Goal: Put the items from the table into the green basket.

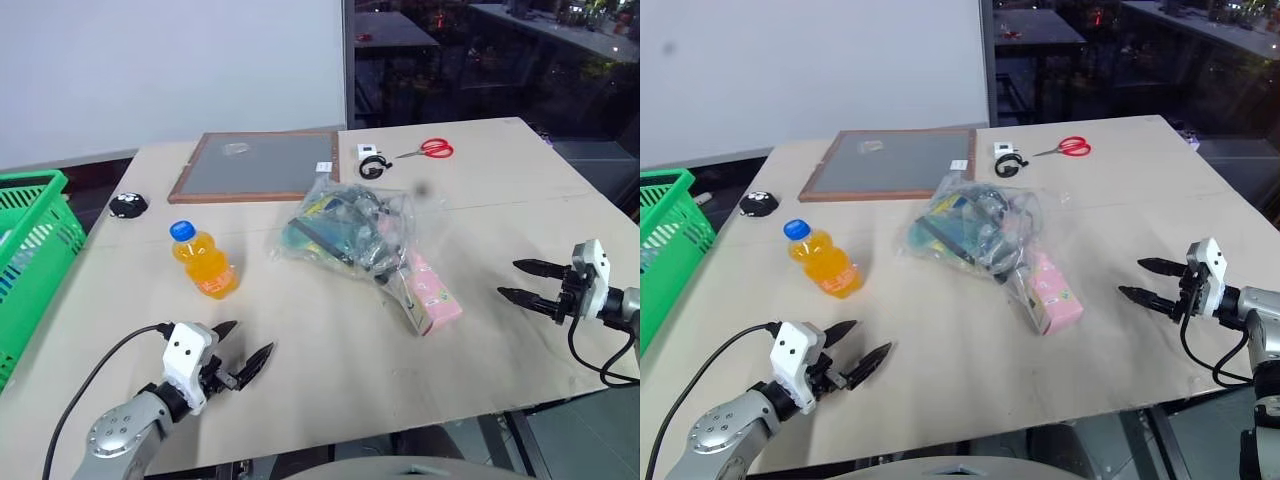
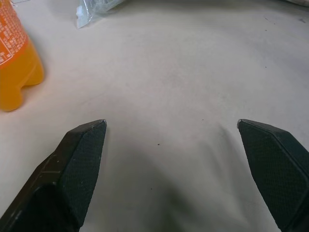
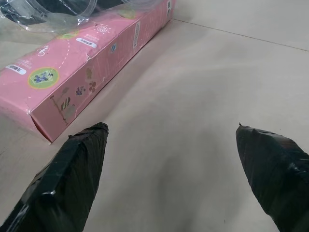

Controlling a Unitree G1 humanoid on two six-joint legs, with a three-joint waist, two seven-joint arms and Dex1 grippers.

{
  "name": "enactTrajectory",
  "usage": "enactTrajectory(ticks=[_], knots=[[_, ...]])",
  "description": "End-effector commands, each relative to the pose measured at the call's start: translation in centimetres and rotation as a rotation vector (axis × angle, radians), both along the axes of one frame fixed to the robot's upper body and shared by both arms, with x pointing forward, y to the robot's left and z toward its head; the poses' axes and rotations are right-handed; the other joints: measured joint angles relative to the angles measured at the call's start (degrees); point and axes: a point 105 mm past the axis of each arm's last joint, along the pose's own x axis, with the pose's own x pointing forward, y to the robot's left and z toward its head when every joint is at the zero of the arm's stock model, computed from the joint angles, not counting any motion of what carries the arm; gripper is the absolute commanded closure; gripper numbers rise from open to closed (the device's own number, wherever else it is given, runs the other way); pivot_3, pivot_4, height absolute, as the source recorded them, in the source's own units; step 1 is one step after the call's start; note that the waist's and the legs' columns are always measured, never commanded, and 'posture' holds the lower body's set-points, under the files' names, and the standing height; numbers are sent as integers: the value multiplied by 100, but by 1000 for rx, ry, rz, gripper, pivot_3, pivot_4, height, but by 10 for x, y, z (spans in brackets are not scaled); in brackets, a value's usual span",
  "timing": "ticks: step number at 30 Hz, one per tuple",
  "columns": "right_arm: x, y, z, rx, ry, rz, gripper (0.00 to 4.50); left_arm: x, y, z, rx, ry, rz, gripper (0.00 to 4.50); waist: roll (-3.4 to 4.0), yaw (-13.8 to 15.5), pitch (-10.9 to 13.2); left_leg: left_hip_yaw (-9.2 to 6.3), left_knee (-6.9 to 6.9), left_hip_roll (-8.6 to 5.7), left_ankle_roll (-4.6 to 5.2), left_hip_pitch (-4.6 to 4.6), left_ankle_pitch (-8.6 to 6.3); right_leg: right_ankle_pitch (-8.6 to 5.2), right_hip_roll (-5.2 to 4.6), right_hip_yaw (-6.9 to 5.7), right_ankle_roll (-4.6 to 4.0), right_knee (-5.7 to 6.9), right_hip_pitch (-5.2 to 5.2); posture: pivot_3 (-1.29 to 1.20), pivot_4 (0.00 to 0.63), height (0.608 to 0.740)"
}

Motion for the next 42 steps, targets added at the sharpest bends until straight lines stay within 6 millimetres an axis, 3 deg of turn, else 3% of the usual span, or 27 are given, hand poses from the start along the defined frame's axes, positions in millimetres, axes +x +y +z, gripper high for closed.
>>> enactTrajectory(ticks=[1,17,22,24,26,28,31,35,42], knots=[[7,0,19,10,-93,5,0,-1,-2,12,-3,-28,-58,33,0,0,0,0,0,0,0,0,0,0,0,0,0,0,0,60,0,740],[12,11,14,-18,-115,2,0,-6,-7,13,-33,-22,-101,33,-1,-11,-1,1,0,2,0,1,0,0,1,0,0,0,0,77,0,740],[18,19,25,34,-153,8,0,-5,-4,19,-30,-51,-99,33,-1,-13,-1,2,0,2,0,1,0,0,1,0,0,0,0,77,0,740],[24,29,40,111,-169,1,0,-1,-1,31,-49,-84,-105,33,-1,-15,-1,1,0,3,0,1,0,0,2,0,0,1,0,83,0,740],[36,58,56,217,-133,-9,0,2,0,69,-145,-179,-183,33,0,-9,-1,1,0,5,0,1,0,0,3,0,0,1,-1,89,0,740],[44,79,62,258,-89,-17,0,-1,0,92,-186,-222,-250,33,-18,-10,5,-2,0,5,0,-2,0,0,3,-1,0,2,-3,89,0,740],[49,99,69,336,13,-26,0,-6,1,104,-201,-209,-306,33,-3,-2,-5,2,1,11,-1,-7,0,-1,8,-1,-1,23,-24,89,0,740],[71,120,74,415,189,-96,0,-13,2,115,-222,-168,-367,33,-7,-17,-1,2,-4,9,0,-34,-2,1,6,-1,0,18,-53,107,0,740],[75,154,102,624,341,-6,0,-14,-1,118,-218,-169,-367,33,-4,44,-2,-5,-8,11,0,-39,-2,1,11,-7,-1,21,-58,139,0,740]])
